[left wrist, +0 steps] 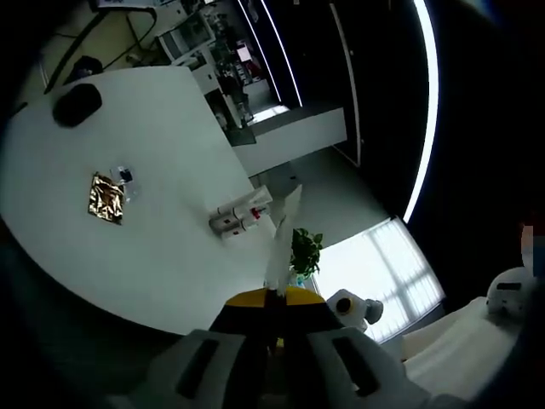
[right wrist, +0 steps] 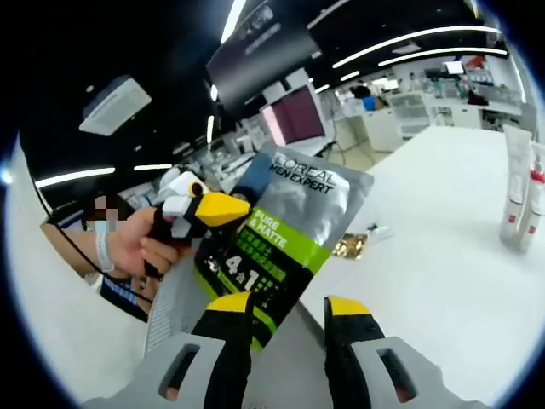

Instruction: Arrange the skincare products in the storage area until every visible bottle or jar stands upright without overlapping.

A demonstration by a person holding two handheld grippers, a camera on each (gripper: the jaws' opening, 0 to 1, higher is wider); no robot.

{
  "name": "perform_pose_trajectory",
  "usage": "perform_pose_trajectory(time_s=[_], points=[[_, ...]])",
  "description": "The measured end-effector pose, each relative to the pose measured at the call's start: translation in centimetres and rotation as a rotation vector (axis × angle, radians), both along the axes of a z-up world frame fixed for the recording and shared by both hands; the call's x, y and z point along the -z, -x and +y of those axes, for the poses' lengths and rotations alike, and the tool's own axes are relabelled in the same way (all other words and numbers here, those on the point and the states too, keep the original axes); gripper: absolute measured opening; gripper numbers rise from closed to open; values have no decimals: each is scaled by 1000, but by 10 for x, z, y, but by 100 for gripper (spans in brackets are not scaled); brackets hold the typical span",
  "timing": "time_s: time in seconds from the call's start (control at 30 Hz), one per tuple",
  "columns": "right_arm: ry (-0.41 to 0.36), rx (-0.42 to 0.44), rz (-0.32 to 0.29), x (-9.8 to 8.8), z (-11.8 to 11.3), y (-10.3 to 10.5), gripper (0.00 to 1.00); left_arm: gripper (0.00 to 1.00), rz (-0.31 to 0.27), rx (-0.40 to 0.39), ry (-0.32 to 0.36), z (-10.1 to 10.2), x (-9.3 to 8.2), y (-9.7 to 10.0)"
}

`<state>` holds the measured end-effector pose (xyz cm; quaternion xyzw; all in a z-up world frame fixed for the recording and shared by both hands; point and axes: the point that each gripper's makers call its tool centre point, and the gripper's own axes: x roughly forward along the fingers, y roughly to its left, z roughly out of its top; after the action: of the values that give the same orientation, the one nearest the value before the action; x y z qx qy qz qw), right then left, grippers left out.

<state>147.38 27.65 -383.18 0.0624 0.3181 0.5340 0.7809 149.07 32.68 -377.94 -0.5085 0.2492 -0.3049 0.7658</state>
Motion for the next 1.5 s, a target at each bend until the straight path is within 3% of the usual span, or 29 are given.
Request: perform_pose_trajectory(time_s=[0.53,1.03,1.3,1.4,1.5], points=[[-11,-71,85,2,7,20,26,0,10,-3,-4,0,2,0],[-26,-34,60,-3,3,10,19,0,17,-1,-12,-2,3,-1],[26,-44,-23,0,3,9,15,0,16,-9,-11,-1,4,-2],[10,-49,-3,-1,2,8,15,0,16,-11,-11,0,3,-2],[-108,-37,129,-13,4,11,16,0,9,-21,9,2,0,-3]])
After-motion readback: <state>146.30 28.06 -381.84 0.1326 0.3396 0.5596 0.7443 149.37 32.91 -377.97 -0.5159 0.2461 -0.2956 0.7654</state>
